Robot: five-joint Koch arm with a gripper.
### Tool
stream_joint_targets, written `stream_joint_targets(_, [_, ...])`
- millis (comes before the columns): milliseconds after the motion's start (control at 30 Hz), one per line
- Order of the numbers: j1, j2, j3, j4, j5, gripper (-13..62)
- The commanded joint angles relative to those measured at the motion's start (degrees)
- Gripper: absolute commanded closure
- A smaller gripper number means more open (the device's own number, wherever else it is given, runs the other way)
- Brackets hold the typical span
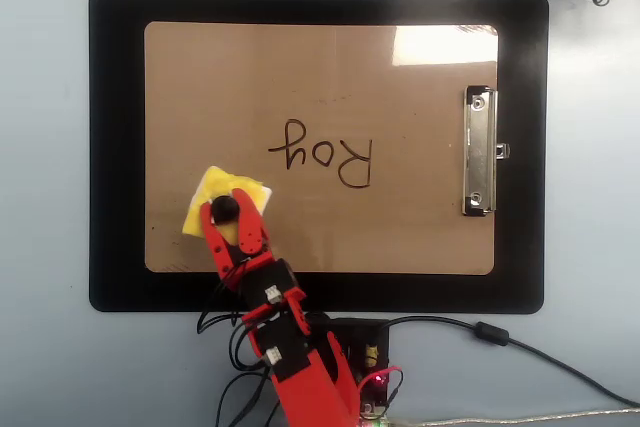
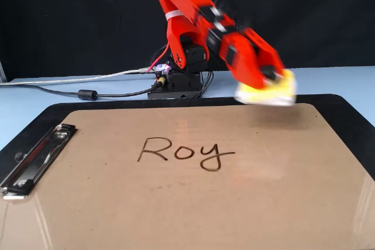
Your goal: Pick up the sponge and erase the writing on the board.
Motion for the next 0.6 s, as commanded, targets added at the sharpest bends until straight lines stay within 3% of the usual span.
stream_joint_targets(0, [12.2, 5.0, -7.8, 20.9, -0.8, 57.4])
stream_joint_targets(167, [38.3, 1.3, -16.0, 26.6, 1.1, 57.5])
stream_joint_targets(433, [51.4, -21.4, -15.7, 0.7, 7.6, 57.5])
stream_joint_targets(567, [51.9, -22.5, -12.0, -3.3, 7.6, 57.5])
